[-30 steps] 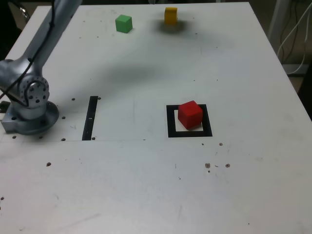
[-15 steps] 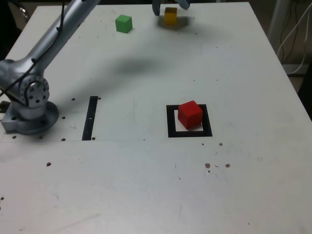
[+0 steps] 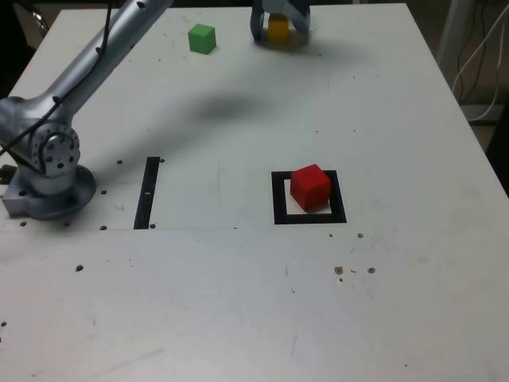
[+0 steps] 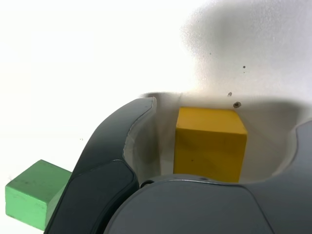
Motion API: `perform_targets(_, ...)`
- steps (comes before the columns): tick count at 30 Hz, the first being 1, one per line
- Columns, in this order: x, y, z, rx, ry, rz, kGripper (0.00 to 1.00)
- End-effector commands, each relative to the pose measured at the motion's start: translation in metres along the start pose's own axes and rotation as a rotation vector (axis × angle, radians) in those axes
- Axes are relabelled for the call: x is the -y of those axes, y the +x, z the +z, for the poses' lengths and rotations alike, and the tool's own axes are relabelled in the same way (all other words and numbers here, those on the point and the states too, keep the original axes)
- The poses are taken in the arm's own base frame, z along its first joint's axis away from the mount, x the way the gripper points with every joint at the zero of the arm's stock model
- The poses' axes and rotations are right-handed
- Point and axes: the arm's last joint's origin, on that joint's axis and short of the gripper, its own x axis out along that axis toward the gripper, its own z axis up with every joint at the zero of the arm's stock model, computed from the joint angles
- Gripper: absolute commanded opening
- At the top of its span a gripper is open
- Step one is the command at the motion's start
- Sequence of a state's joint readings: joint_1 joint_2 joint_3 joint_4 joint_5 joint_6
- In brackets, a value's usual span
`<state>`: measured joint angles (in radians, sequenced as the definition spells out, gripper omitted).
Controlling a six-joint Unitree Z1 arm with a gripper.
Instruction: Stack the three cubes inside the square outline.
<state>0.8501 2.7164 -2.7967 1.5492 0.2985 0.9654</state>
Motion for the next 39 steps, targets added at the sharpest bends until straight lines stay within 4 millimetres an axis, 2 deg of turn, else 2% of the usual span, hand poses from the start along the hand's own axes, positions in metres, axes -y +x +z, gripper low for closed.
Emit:
perform_targets(1,0.0009,-0.0037,0.0033,0.001,-0.005,0.016,0.84)
perform_targets(6,0.0009,-0.007,0.0038,0.0,-0.024,0.03,0.73)
perform_targets(16,-0.0002,-0.0095,0.0032,0.008,-0.034,0.038,0.62)
perform_targets(24,-0.0012,-0.0062,0.0028,0.02,-0.048,0.025,0.59)
perform_targets(32,-0.0036,-0.0101,0.001,0.044,-0.059,0.031,0.34)
perform_targets(35,-0.0037,-0.0111,0.001,0.05,-0.06,0.031,0.29)
perform_targets(39,-0.0036,-0.0131,0.0003,0.052,-0.061,0.03,0.28)
